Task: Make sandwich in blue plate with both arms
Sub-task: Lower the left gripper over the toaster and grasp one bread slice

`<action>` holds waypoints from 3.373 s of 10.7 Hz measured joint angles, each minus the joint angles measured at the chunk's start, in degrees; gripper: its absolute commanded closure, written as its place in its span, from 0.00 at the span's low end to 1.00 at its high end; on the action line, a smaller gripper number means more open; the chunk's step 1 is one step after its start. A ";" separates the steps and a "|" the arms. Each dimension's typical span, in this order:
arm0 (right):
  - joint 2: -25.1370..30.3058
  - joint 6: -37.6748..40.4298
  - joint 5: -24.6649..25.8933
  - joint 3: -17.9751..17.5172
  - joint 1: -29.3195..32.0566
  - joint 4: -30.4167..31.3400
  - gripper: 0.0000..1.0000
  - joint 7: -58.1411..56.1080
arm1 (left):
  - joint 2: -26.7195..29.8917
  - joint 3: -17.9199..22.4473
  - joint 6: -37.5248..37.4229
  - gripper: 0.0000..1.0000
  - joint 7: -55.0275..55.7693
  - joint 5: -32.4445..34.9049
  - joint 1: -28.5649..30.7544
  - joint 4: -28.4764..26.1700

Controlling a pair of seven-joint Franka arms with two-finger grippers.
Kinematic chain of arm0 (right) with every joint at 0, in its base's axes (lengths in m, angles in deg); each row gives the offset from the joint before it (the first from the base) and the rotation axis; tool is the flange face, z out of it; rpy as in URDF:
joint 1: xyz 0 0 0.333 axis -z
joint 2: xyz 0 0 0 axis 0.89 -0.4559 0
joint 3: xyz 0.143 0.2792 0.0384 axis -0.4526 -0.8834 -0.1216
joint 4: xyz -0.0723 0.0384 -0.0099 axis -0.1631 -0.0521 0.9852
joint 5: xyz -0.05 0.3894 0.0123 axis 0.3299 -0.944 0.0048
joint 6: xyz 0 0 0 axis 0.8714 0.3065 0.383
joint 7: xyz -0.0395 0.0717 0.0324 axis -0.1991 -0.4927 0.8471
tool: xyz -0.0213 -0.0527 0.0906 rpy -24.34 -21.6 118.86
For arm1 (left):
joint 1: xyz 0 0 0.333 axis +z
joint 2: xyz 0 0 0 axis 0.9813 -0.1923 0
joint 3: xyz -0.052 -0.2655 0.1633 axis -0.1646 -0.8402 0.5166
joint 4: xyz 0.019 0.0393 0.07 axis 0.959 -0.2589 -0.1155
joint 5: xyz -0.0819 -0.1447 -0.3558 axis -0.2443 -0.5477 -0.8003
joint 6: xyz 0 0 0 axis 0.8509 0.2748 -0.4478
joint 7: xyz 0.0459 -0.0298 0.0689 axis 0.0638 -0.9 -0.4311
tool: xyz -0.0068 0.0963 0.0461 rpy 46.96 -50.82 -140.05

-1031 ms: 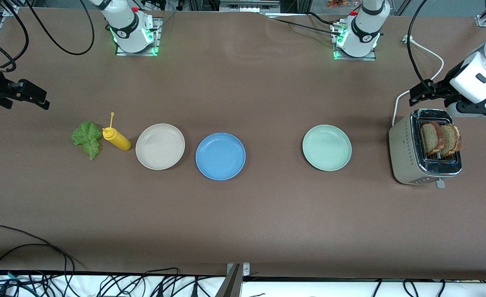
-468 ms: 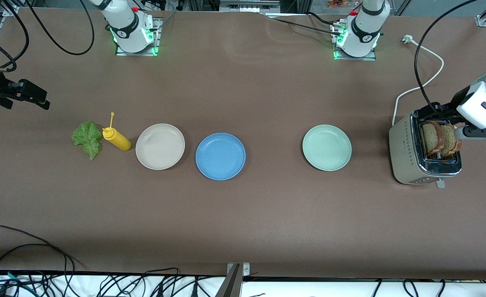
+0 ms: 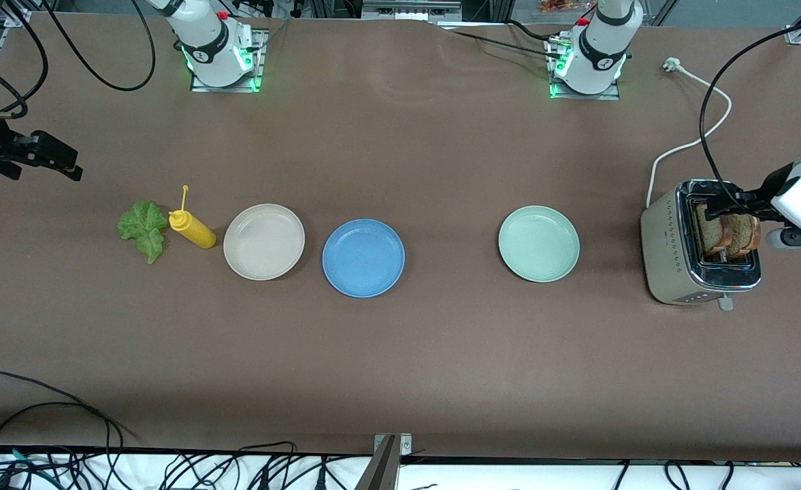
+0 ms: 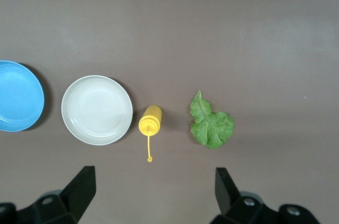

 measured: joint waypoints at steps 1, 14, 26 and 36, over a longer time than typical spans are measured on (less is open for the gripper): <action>0.00 0.00 0.00 0.00 0.00 0.00 0.00 0.00 | -0.46 0.80 0.64 0.00 -0.79 0.00 0.02 -0.02; 0.00 0.00 0.00 0.00 -0.03 0.00 0.00 0.00 | -7.00 5.67 5.48 0.00 -4.53 0.03 0.16 -1.37; 0.01 -0.05 0.77 -1.15 -1.43 0.00 0.00 0.01 | -7.06 5.73 5.51 0.67 -4.51 0.03 0.15 -4.51; 0.01 -0.05 0.80 -1.14 -1.43 0.00 0.00 0.01 | -7.21 5.73 5.67 0.78 -4.51 0.03 0.14 -4.89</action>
